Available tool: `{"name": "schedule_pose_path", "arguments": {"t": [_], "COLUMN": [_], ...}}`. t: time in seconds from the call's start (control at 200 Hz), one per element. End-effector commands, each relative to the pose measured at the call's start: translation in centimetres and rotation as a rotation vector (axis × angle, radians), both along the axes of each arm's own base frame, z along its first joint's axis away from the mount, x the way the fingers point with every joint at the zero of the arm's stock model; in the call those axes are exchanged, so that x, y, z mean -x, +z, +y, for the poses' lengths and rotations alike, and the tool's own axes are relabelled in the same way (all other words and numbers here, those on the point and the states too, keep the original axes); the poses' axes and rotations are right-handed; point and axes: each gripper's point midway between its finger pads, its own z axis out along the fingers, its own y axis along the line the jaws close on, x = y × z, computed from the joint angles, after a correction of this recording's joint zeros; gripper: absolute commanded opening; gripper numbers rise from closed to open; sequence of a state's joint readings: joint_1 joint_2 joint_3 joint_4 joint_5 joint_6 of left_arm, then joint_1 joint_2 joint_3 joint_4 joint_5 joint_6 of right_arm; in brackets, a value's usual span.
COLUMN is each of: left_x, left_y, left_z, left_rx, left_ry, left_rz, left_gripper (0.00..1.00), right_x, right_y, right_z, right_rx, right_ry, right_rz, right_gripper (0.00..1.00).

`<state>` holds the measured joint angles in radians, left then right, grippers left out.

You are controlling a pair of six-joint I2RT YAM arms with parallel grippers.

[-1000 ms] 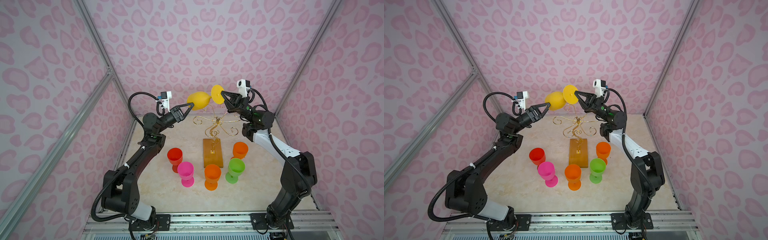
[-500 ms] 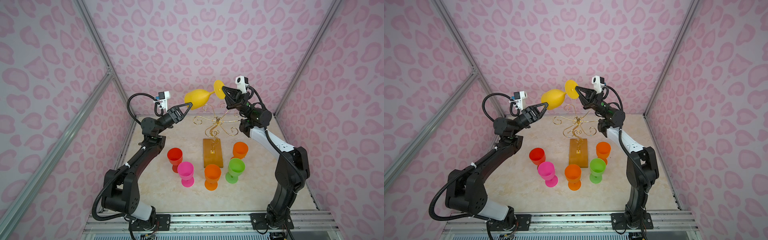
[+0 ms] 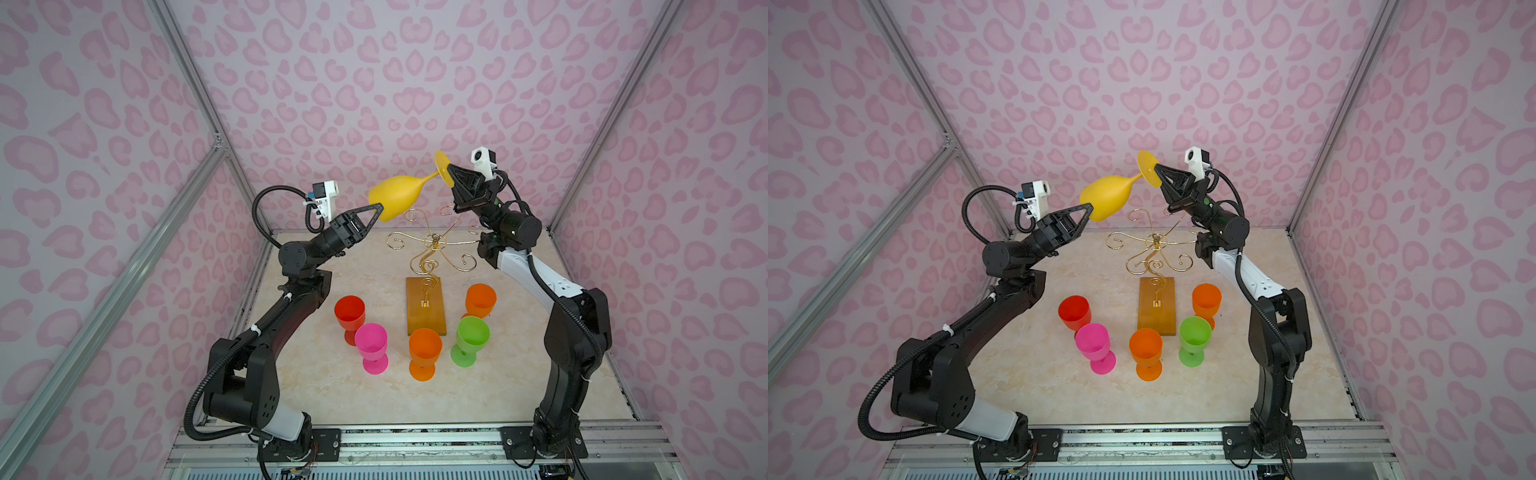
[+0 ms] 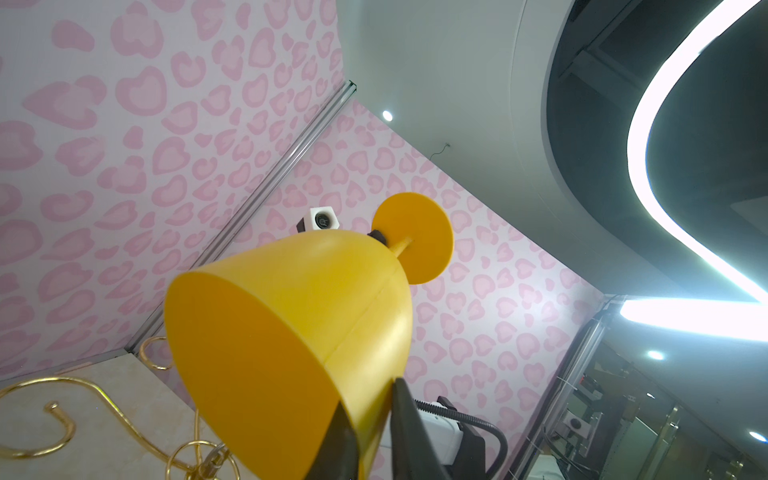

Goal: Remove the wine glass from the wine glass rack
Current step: 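Close the left gripper on the yellow glass bowl while the right gripper opens, then swing the yellow glass down with the left gripper while the right gripper withdraws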

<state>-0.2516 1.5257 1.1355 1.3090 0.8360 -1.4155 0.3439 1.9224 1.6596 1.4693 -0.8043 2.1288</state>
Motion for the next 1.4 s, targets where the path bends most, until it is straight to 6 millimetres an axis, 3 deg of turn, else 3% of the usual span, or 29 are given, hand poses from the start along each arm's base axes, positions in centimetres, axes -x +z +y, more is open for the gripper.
{"name": "schedule_pose_path", "arguments": {"t": [0.0,0.095,0.355,0.48,0.8,1.05,1.07,1.245,1.395], "left_x": [0.9,0.9,1.1,1.6,3.4,4.7,4.9,6.2,6.4], "left_y": [0.3,0.4,0.7,0.9,2.5,3.9,4.0,4.9,5.4], "left_z": [-0.3,-0.3,-0.2,-0.1,0.1,0.3,0.3,0.5,1.3], "left_rx": [-0.001,0.007,0.029,0.030,0.016,0.004,0.004,-0.017,-0.056], "left_ry": [-0.046,-0.056,-0.080,-0.089,-0.078,-0.082,-0.083,-0.077,-0.010], "left_rz": [-0.013,-0.013,-0.011,-0.022,-0.092,-0.146,-0.152,-0.191,-0.203], "left_gripper": [0.09,0.03,0.03,0.03,0.03,0.02,0.03,0.03,0.03], "right_x": [0.9,1.2,1.8,2.3,2.8,2.9,2.4,2.7,2.1], "right_y": [0.0,0.1,0.5,0.9,1.7,1.5,0.5,0.3,-1.0], "right_z": [0.2,0.1,-0.3,-0.7,-2.9,-5.2,-5.2,-6.5,-7.6], "right_rx": [0.009,0.010,0.014,0.028,0.125,0.166,0.177,0.193,0.293], "right_ry": [0.042,0.044,0.038,0.018,-0.147,-0.242,-0.240,-0.288,-0.395], "right_rz": [-0.024,-0.031,-0.056,-0.086,-0.146,-0.157,-0.127,-0.140,-0.129], "right_gripper": [0.06,0.07,0.13,0.22,0.32,0.35,0.34,0.35,0.35]}}
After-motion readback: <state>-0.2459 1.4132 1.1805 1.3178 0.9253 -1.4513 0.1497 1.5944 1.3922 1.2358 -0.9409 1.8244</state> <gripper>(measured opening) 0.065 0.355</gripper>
